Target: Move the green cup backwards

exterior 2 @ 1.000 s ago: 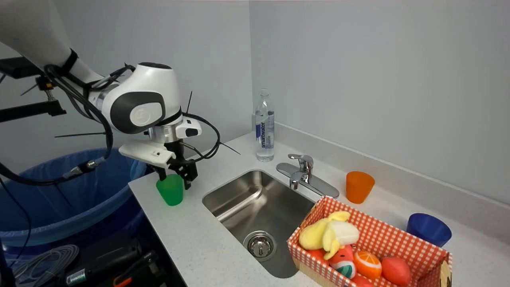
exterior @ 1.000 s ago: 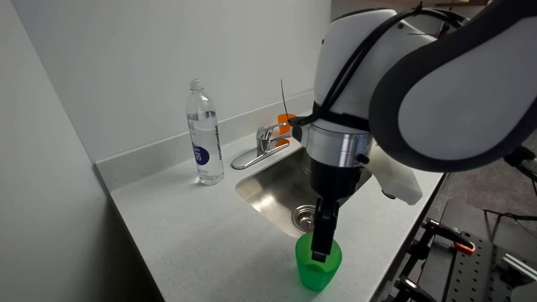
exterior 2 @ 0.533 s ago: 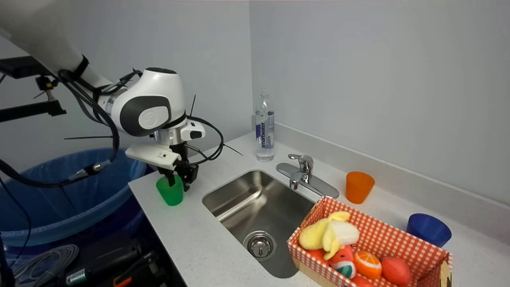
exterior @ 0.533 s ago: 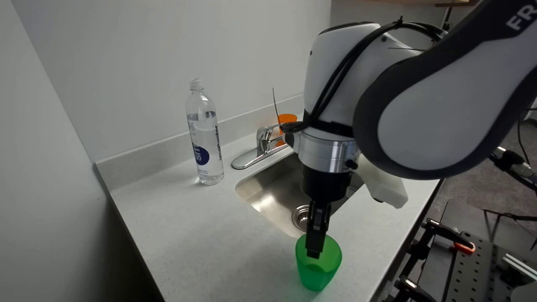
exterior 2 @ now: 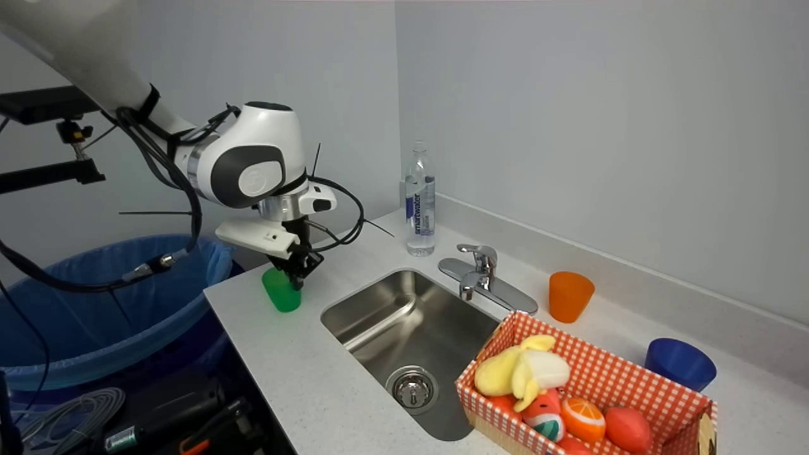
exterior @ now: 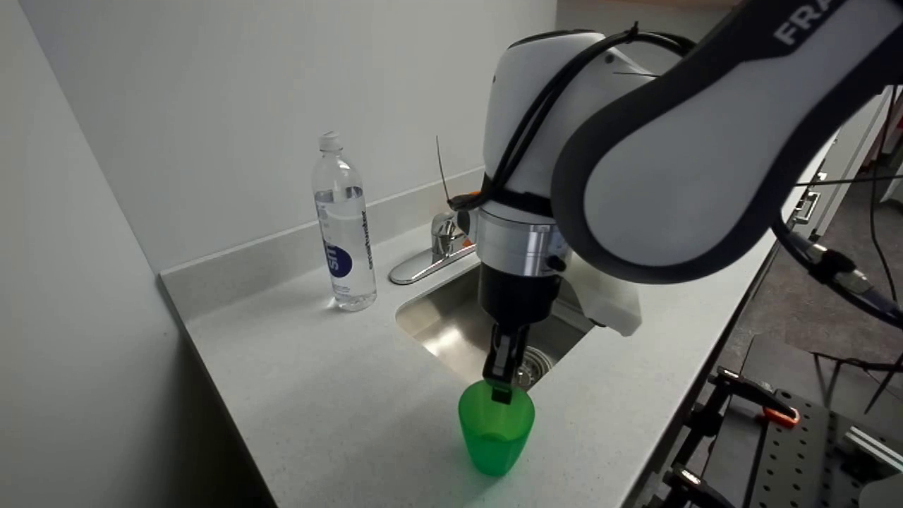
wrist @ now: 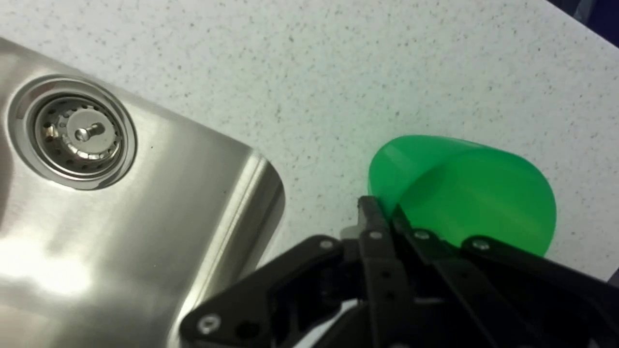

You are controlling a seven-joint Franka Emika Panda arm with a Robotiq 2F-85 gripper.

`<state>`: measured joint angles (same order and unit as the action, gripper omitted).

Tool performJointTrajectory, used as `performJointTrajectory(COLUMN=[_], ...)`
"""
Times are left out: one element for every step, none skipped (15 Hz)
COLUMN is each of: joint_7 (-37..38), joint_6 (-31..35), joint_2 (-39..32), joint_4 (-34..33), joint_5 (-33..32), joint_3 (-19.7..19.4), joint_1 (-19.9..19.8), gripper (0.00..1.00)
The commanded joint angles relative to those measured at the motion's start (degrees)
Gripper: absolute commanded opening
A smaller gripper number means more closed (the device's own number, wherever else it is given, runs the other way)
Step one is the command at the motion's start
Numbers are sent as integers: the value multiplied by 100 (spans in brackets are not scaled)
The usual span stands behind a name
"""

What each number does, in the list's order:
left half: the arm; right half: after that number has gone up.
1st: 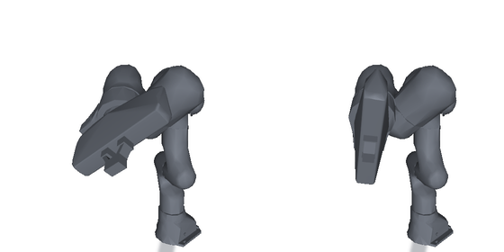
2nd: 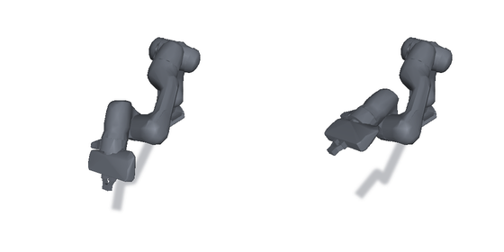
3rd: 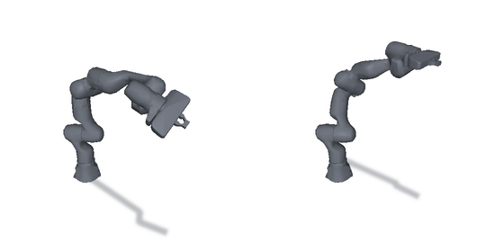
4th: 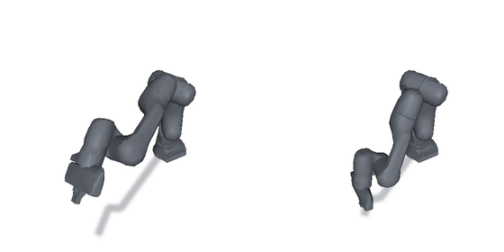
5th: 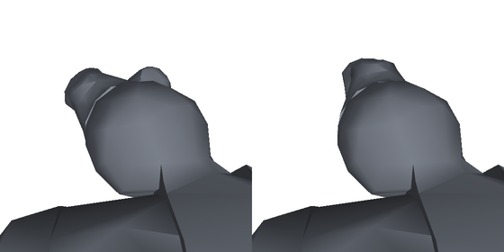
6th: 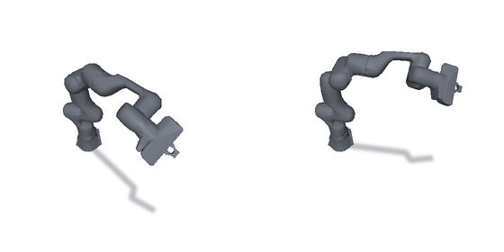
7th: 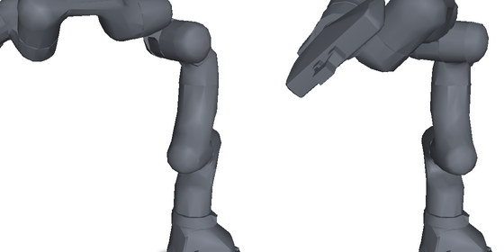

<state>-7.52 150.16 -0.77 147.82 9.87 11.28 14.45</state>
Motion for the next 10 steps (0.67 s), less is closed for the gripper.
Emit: performJointTrajectory(joint_7=[428,536,642,769,867,1003,1113,1242,1330,1408], joint_6=[134,128,126,129,122,131,121,110,82,64], joint_2=[-439,-525,-626,-732,-830,-953,-1054,-1176,-1272,-1364], joint_4=[-491,-603,-720,-845,-973,-1119,-1256,-1420,-1581,-1730], joint_5=[-367,-473,-586,-726,-860,-1019,-1159,-1313,-1421,-1517], joint_3=[-23,-42,-70,-104,-154,-206,-264,-332,-391,-449], joint_1=[-146,-167,-186,-199,-221,-222,-218,-207,-201,-199], gripper=[1,1,1,1,1,1,1,1,1,1])
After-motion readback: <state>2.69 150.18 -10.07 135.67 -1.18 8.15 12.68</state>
